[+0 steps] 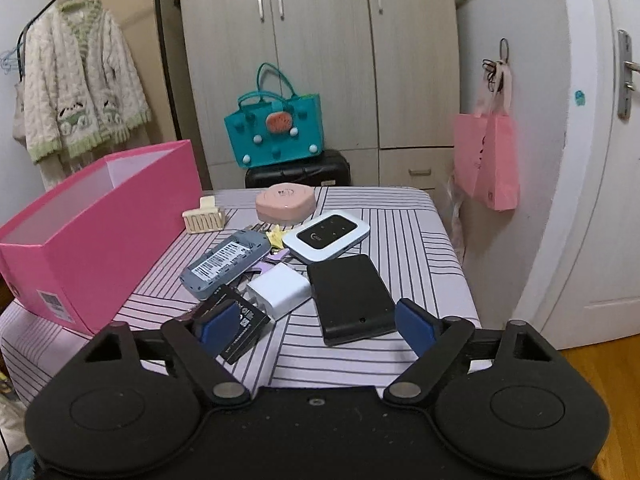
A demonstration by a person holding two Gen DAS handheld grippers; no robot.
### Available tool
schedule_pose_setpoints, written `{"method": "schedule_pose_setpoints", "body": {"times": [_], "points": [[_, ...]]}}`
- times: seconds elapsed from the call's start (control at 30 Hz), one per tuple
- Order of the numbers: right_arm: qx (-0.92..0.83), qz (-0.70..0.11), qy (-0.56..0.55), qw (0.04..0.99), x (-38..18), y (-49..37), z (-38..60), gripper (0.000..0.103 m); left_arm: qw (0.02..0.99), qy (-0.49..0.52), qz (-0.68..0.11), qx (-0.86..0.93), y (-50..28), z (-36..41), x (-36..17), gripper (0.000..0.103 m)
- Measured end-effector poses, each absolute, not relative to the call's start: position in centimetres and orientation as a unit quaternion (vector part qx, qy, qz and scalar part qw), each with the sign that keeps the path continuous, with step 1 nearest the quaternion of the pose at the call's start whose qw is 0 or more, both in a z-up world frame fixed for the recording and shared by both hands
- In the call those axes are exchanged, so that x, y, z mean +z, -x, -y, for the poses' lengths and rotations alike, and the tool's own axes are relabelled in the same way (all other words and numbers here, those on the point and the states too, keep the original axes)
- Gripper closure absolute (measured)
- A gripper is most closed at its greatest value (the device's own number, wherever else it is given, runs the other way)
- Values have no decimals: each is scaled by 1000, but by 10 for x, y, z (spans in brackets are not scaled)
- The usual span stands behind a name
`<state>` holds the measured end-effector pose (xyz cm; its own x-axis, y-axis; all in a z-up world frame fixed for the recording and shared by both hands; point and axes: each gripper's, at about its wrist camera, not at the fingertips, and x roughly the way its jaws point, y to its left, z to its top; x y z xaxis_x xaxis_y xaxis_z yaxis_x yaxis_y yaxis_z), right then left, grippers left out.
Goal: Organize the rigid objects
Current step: 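Grasp the black power bank with the right gripper, then carry the black power bank into the pink box and open the right gripper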
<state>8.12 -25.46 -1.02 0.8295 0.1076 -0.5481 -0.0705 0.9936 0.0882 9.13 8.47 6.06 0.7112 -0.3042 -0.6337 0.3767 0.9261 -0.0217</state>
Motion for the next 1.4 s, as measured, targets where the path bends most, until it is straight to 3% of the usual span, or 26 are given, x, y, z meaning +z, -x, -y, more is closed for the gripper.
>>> {"method": "schedule_pose_setpoints", "body": {"times": [0.23, 0.53, 0.63, 0.7, 0.73, 0.8, 1.0, 1.4], "points": [[53, -270, 2, 961, -9, -100, 260, 17, 927, -87, -342, -127, -126, -116, 77, 7], [68, -323, 18, 944, -15, -148, 275, 19, 906, -68, -415, -49, -207, -164, 62, 36], [73, -364, -1, 929, -19, -163, 280, 30, 893, -79, -439, -57, -224, -164, 53, 44], [70, -388, 1, 919, -24, -170, 280, 41, 887, -97, -447, -65, -231, -162, 48, 55], [70, -396, 2, 916, -26, -173, 280, 41, 884, -103, -452, -69, -235, -161, 44, 58], [71, -403, -2, 913, -26, -178, 282, 41, 877, -108, -461, -79, -242, -159, 38, 76], [88, -429, 2, 899, -22, -182, 279, 38, 879, -97, -460, -83, -252, -165, 34, 94], [57, -500, 17, 864, -25, -225, 270, 37, 861, -99, -489, -101, -273, -169, 37, 96]]}}
